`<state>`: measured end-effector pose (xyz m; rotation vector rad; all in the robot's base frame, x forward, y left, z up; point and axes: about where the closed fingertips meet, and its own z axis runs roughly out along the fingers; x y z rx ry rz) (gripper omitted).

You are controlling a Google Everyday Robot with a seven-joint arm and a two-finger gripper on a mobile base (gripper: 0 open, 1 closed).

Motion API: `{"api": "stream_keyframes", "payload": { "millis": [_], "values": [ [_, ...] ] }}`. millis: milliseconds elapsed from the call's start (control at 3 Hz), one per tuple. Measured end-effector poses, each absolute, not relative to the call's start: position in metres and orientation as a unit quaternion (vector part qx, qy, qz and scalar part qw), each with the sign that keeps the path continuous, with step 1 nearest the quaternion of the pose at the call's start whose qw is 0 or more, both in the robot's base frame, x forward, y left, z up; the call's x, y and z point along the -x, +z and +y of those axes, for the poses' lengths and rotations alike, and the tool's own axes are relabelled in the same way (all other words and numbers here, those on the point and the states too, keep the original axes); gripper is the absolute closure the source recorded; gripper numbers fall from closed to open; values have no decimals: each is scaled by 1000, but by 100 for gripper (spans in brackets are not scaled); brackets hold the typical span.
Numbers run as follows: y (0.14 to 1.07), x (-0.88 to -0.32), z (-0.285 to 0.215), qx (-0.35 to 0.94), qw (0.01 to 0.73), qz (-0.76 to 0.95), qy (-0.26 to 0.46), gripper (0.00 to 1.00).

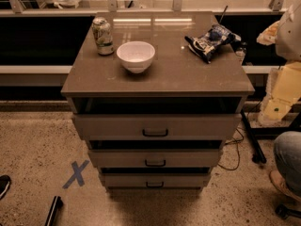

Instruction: Open top drawer

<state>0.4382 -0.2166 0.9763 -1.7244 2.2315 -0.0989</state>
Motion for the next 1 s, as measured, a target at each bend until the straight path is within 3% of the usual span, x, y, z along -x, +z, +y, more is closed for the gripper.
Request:
{"api": "stream_keyframes", "payload": {
  "millis": [1000],
  "values": [
    [925, -429, -214, 638, 190, 742, -83, 0]
  ]
}}
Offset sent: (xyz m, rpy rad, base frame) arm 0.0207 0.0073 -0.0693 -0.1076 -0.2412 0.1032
